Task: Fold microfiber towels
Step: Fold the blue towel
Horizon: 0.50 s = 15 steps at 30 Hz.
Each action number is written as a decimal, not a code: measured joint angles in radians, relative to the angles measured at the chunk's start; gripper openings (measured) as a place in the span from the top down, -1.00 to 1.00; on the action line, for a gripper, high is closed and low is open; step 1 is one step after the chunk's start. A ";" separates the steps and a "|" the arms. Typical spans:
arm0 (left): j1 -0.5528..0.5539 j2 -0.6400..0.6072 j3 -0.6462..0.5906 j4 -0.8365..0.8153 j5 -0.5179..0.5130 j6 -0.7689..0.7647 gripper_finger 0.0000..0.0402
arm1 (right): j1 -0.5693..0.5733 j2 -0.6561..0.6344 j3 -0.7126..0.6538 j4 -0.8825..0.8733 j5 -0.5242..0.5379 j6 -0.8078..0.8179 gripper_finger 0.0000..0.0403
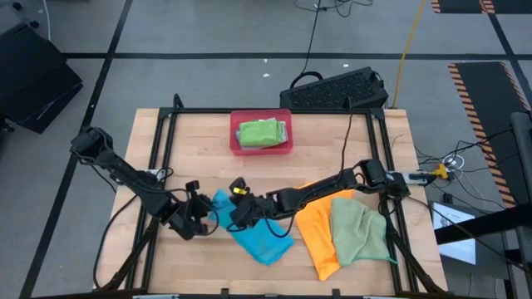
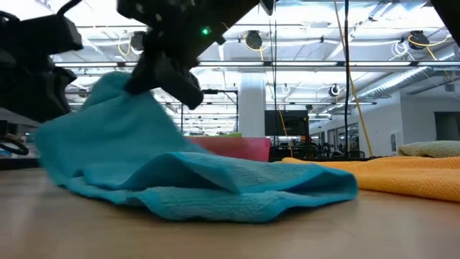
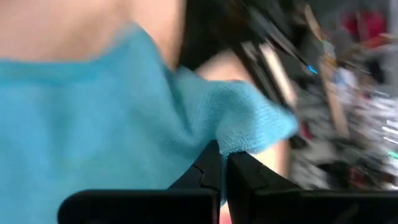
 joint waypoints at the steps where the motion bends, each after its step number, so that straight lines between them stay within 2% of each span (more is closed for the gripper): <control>1: -0.001 0.000 0.002 0.006 -0.003 -0.005 0.85 | 0.000 -0.009 -0.008 0.000 0.048 -0.027 1.00; 4: -0.001 0.000 0.005 0.034 -0.006 -0.031 0.66 | -0.001 -0.052 -0.042 -0.001 0.140 -0.136 1.00; 7: -0.008 0.000 0.006 0.043 -0.027 -0.060 0.42 | 0.009 -0.102 -0.081 0.002 0.178 -0.246 1.00; 10: -0.017 0.000 0.006 0.000 -0.111 -0.114 0.19 | 0.017 -0.146 -0.130 0.009 0.170 -0.315 1.00; 15: -0.015 0.000 -0.001 -0.066 -0.294 -0.192 -0.12 | 0.018 -0.200 -0.199 0.010 0.168 -0.317 1.00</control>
